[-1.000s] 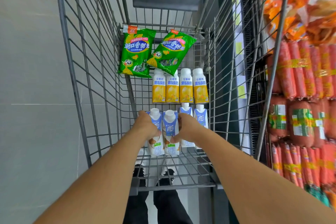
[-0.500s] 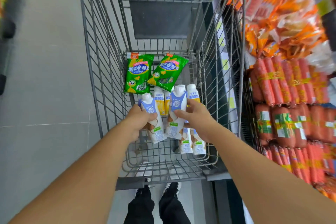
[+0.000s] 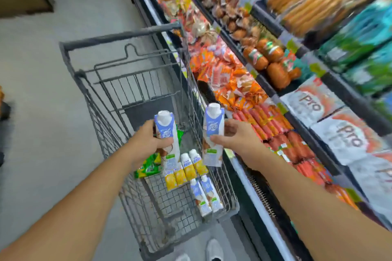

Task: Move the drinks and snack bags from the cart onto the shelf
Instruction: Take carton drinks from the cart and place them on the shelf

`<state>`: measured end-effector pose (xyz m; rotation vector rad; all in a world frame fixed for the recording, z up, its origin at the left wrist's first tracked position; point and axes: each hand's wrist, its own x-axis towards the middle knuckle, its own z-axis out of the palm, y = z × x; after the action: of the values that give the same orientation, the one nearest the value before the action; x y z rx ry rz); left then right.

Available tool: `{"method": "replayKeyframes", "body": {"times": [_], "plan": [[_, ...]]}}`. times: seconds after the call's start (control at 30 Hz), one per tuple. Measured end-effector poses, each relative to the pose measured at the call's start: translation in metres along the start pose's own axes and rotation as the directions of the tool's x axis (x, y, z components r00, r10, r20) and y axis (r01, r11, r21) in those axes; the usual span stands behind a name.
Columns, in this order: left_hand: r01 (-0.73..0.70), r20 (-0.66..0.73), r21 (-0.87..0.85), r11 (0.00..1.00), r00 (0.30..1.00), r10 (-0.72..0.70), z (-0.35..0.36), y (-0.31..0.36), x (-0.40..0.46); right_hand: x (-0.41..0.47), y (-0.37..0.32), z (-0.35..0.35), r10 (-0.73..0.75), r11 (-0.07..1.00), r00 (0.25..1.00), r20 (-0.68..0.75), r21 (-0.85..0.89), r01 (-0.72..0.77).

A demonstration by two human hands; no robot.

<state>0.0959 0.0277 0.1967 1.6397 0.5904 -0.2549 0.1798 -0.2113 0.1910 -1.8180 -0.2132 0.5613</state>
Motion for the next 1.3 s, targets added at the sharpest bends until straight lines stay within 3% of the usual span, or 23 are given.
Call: {"method": "replayKeyframes", "body": {"times": [0.17, 0.3, 0.6, 0.87, 1.03, 1.3], "plan": [[-0.167, 0.179, 0.152, 0.974, 0.974, 0.138, 0.034, 0.077, -0.018, -0.067, -0.043, -0.050, -0.049, 0.994, 0.978, -0.201, 0.086, 0.068], [-0.300, 0.364, 0.215, 0.929, 0.908, 0.209, 0.085, 0.133, -0.040, -0.139, -0.063, -0.096, -0.038, 0.993, 0.921, -0.389, 0.085, 0.077], [-0.552, 0.772, 0.135, 0.823, 0.579, 0.262, 0.268, 0.203, -0.135, -0.331, -0.060, -0.195, 0.005, 0.996, 0.656, -0.755, 0.061, 0.063], [-0.652, 0.920, 0.058, 0.756, 0.328, 0.212, 0.431, 0.197, -0.275, -0.529, -0.021, -0.246, 0.077, 0.992, 0.399, -0.914, 0.112, 0.066], [-0.648, 0.968, 0.015, 0.761, 0.202, 0.152, 0.519, 0.165, -0.383, -0.661, 0.006, -0.261, 0.107, 0.992, 0.246, -0.963, 0.121, 0.040], [-0.724, 0.995, -0.076, 0.686, -0.015, 0.094, 0.635, 0.105, -0.550, -0.856, 0.045, -0.258, 0.148, 0.988, 0.003, -0.989, 0.148, 0.035]]}}
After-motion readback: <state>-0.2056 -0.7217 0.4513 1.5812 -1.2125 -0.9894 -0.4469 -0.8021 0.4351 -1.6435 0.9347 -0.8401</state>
